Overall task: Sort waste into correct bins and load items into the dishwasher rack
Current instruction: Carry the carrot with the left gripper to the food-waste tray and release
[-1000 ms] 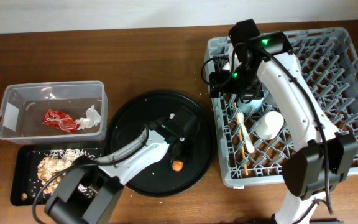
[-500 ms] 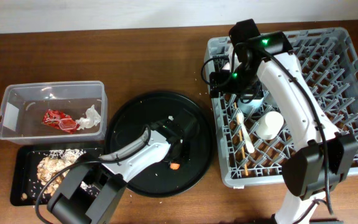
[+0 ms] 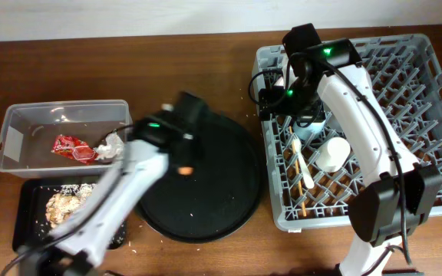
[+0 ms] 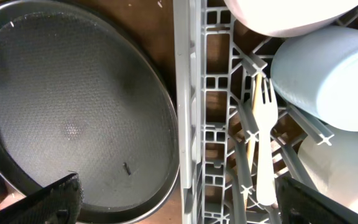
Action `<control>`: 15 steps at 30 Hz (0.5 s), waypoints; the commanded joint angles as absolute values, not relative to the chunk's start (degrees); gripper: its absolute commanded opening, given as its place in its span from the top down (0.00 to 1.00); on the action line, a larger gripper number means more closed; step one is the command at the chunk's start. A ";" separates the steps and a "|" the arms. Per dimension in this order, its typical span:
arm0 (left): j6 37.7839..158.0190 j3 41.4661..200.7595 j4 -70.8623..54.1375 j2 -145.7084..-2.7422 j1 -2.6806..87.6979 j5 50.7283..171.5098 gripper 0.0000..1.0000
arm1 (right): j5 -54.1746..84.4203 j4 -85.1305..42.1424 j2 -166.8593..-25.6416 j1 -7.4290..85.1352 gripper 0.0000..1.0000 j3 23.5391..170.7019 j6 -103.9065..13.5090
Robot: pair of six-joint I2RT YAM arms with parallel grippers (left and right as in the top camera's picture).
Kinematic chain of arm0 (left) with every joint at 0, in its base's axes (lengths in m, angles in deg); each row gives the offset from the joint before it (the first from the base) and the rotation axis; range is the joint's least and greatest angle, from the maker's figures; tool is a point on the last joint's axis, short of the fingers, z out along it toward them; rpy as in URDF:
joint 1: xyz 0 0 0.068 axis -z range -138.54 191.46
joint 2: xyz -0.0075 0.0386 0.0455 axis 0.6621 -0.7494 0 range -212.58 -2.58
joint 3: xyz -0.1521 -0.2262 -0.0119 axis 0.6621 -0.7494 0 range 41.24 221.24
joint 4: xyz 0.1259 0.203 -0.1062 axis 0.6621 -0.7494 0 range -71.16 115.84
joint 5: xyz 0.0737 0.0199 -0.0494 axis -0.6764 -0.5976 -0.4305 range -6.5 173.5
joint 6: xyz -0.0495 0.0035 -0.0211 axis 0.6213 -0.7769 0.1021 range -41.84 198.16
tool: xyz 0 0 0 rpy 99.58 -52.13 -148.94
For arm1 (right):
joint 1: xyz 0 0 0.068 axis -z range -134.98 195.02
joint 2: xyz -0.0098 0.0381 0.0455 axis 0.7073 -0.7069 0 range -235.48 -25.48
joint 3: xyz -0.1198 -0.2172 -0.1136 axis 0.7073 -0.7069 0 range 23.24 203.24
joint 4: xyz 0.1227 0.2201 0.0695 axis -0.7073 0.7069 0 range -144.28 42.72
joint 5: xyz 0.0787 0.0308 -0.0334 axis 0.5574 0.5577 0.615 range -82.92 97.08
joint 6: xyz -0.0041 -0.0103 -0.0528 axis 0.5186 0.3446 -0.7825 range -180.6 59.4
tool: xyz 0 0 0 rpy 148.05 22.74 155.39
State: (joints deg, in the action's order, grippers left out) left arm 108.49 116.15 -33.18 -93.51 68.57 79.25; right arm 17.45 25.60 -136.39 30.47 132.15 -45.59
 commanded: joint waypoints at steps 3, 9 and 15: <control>110.41 117.35 -37.60 -83.20 40.55 77.87 0.99 | 17.12 25.57 -135.45 30.51 0.01 132.93 -45.31; 118.72 114.71 -42.23 -83.22 20.36 77.94 0.99 | 17.12 25.57 -135.45 30.51 0.01 132.93 -45.31; 121.02 98.25 -31.67 -83.22 9.19 83.27 1.00 | 17.12 25.57 -135.45 30.51 0.01 132.93 -45.31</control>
State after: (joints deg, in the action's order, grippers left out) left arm 119.64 104.04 -35.13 -83.63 11.83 79.97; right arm 17.47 25.53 -136.39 30.47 132.15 -45.57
